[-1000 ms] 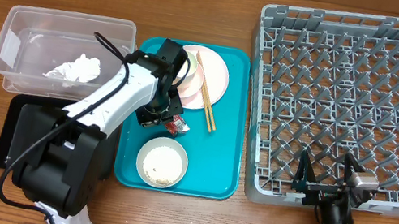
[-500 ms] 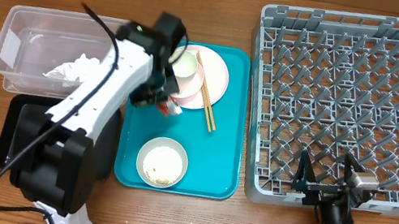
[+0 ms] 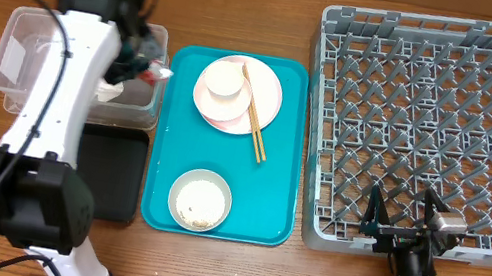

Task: Sort waste into correct bins and load items into the dishwasher
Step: 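Carry the wrapper with the left gripper into the clear bin and release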

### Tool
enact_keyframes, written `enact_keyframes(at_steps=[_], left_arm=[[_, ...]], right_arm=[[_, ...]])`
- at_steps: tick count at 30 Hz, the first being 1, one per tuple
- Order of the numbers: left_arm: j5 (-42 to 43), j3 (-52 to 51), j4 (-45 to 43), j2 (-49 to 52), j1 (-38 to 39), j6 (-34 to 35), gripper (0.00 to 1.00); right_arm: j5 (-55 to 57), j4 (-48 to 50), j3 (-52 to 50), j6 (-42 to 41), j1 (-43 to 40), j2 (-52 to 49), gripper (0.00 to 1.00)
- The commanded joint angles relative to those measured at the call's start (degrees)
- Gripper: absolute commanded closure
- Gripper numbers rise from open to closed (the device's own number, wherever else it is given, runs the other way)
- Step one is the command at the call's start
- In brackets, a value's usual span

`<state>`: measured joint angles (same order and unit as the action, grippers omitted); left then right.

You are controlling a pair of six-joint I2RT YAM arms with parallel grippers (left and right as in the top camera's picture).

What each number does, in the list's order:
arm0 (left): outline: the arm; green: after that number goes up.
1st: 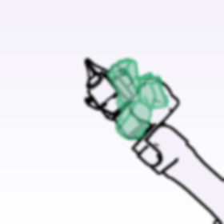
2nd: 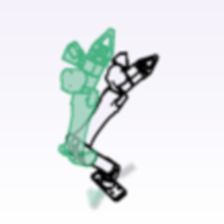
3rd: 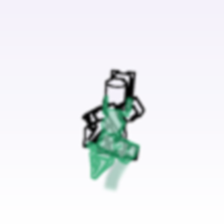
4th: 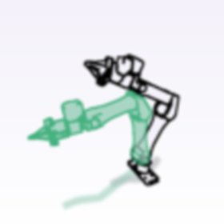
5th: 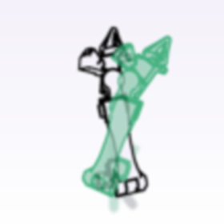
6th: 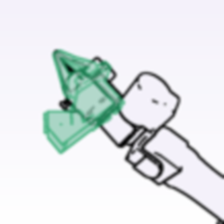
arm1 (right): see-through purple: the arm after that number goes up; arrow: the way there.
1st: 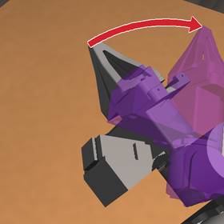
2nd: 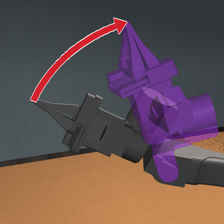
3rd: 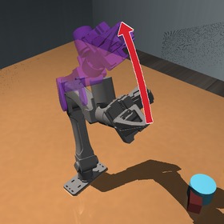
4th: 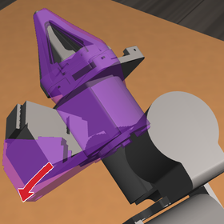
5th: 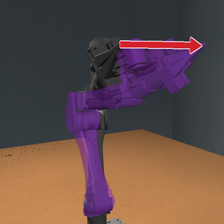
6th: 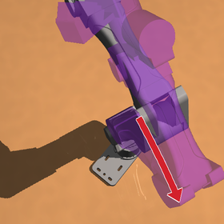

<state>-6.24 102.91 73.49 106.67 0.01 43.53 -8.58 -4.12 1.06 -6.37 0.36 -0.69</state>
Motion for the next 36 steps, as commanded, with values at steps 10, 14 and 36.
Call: enact_keyframes(at_steps=[10, 14, 36], left_arm=[[-2.6, -4.7, -3.8, 0.3, -7.0, -0.6, 0.96], [-3.4, -10.1, -9.2, 0.6, -7.2, 1.7, 0.96], [17.5, -5.7, -12.8, -0.9, -7.8, -12.7, 0.92]], right_arm=[[0.2, 0.3, -0.6, -0.1, -0.1, 0.5, 0.0], [0.2, 0.3, -0.6, -0.1, -0.1, 0.5, 0.0], [0.2, 0.3, -0.6, -0.1, -0.1, 0.5, 0.0]])
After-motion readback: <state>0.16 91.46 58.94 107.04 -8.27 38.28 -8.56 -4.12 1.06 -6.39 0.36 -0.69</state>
